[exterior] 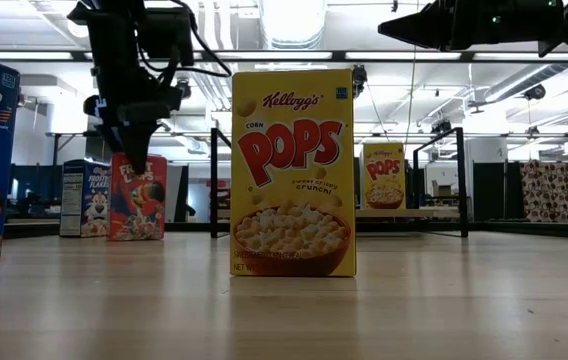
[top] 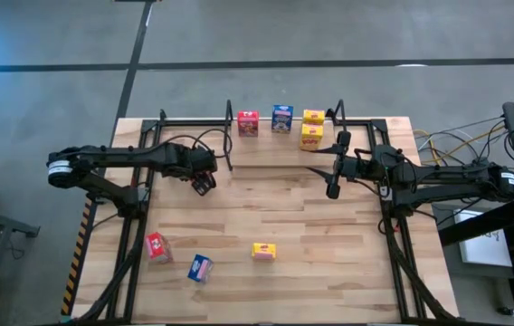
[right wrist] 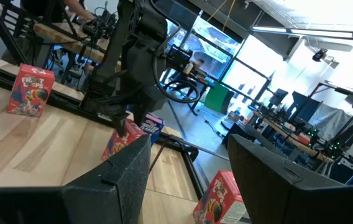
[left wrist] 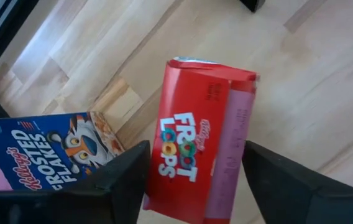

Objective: Stack cereal on shelf
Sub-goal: Put the top red cereal box on the shelf aligned with the other red cereal box

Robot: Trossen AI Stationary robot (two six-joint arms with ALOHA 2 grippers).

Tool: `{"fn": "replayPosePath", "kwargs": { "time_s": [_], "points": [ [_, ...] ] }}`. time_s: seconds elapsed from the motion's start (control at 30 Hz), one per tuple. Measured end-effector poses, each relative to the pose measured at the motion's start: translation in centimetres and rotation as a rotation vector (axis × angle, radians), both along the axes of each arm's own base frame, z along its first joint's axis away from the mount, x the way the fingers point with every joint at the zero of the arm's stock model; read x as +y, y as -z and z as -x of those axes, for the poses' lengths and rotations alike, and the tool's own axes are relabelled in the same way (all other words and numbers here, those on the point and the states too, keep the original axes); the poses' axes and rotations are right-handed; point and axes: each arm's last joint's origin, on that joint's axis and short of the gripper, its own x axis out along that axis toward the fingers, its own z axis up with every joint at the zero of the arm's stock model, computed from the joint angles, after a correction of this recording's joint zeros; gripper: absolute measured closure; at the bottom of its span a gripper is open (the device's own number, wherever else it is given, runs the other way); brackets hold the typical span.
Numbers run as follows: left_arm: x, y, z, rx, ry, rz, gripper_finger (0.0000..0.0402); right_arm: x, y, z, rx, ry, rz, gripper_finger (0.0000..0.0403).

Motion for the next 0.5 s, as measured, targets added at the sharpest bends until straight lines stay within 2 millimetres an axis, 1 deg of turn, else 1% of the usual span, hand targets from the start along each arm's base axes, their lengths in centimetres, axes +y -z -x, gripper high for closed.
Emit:
{"fn": "replayPosePath", "kwargs": {
  "time_s": [0.27, 0.37, 0.5],
  "points": [
    [0.0, 0.05, 0.02, 0.001, 0.0, 0.0, 0.0226, 0.0, 0.0, 0.0, 0.0, 0.0, 0.0, 0.0197],
    [-0.01, 0.05, 0.02, 0.002, 0.0, 0.001, 0.0238, 0.0, 0.0, 0.0, 0.0, 0.0, 0.0, 0.0197],
    [-0.06, -0.24, -0.1, -0.005, 0.003, 0.0, 0.0246, 0.0, 0.0, 0.0, 0.0, 0.0, 0.0, 0.0197]
  ]
}}
